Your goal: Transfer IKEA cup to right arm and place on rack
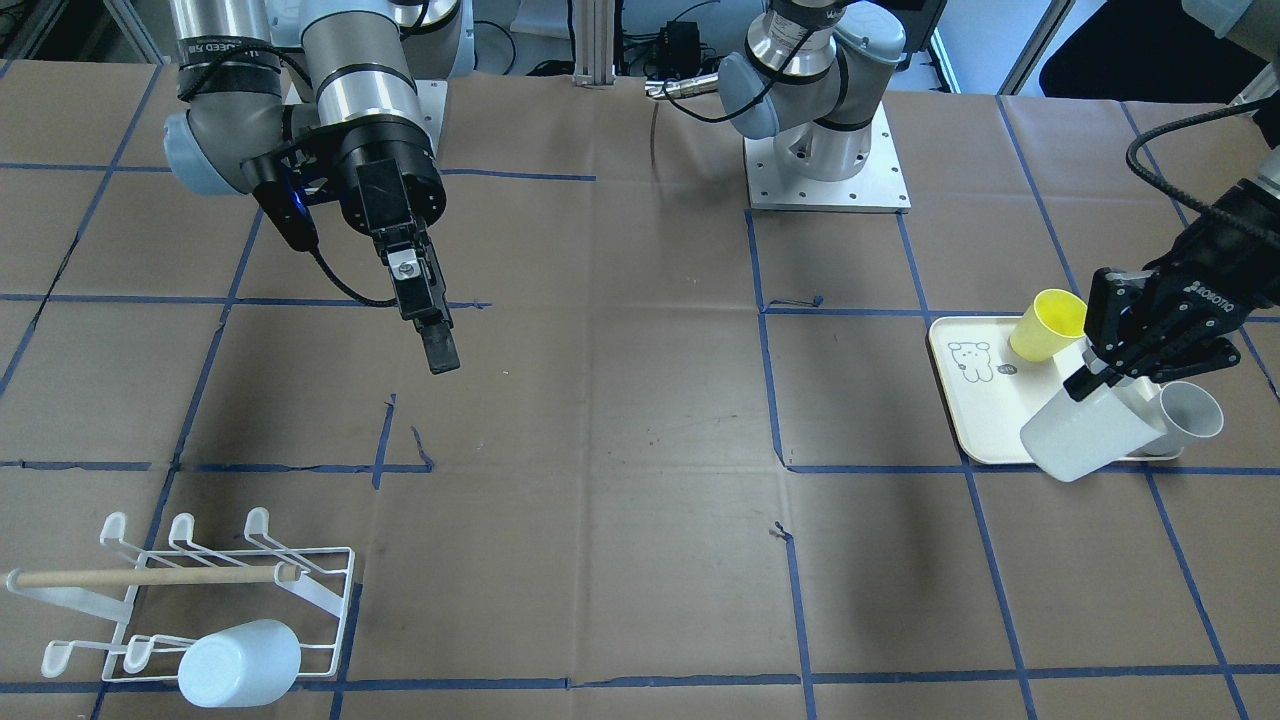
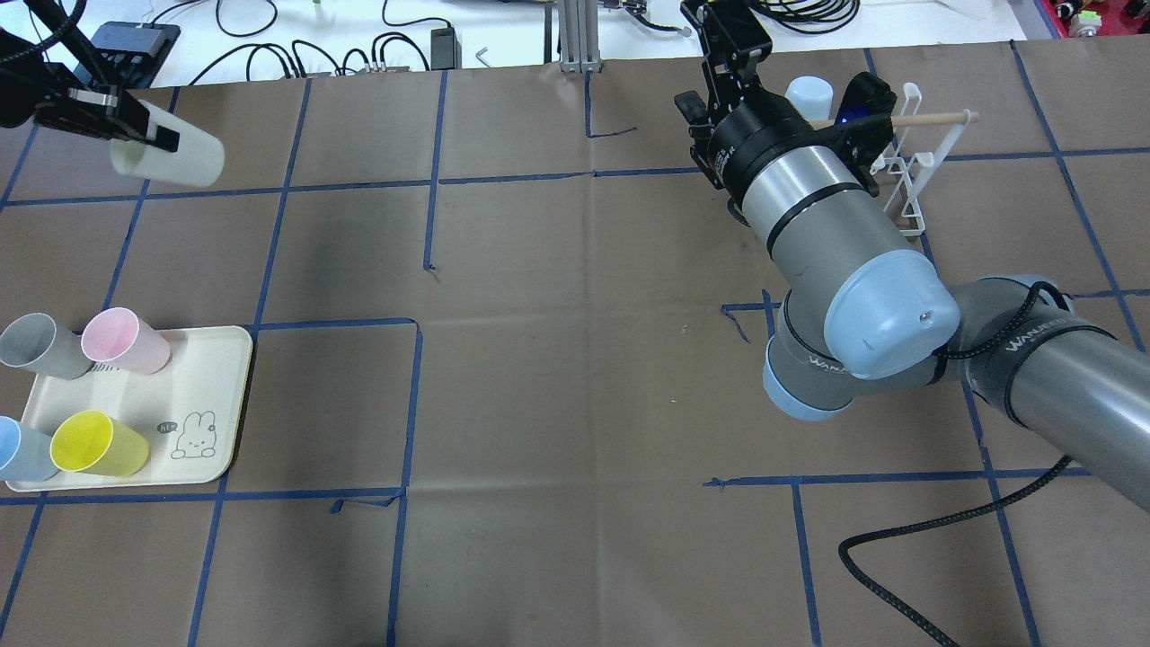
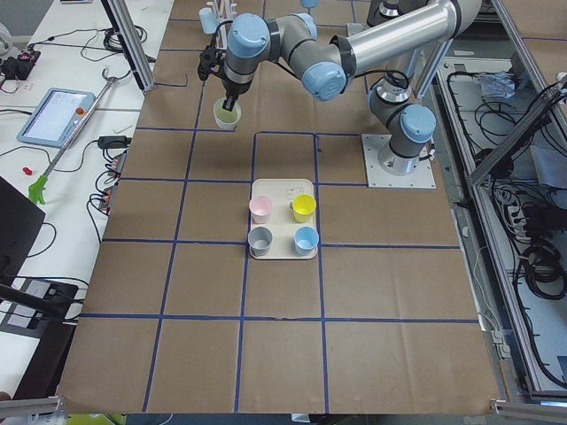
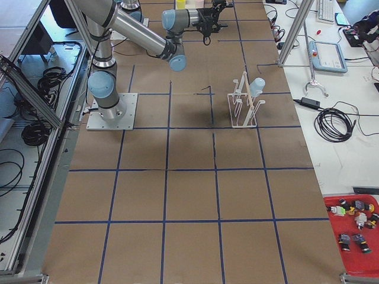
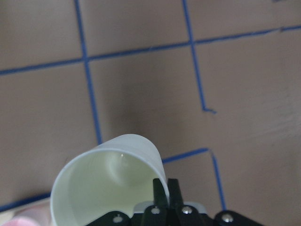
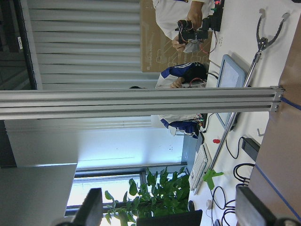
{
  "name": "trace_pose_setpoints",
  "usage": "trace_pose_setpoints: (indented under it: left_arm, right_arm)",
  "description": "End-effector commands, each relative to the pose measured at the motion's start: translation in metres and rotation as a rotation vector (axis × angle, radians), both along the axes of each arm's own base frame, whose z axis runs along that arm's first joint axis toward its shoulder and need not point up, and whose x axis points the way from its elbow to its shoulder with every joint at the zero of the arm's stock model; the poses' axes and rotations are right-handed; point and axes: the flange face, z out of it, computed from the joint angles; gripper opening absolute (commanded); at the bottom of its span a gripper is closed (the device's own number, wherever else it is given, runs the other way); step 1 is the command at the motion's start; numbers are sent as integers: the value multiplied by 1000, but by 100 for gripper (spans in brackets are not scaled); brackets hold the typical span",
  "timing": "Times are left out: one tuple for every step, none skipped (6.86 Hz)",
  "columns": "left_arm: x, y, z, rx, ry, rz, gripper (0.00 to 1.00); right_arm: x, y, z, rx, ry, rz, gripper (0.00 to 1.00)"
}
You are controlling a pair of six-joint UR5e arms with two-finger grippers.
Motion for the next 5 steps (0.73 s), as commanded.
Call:
trace_pose_setpoints:
  left_arm:
    - [-27,-14,14,-257,135,-181,0]
    - [-42,-18,13,-327,218,-229,0]
    - [-52,-31,3,-458,254,-286,0]
    - [-76,-44,-23,-564,233,-371,0]
    - [-98,-49,-40,-663,215,-433,0]
  right_arm:
    - [8,5,-2,21,-40,73,100]
    - [7,8,-5,29,-39,74,100]
    - [6,10,-11,63,-38,76,100]
    - [4,11,-11,72,-49,71,100]
    - [4,11,-11,74,-50,69,100]
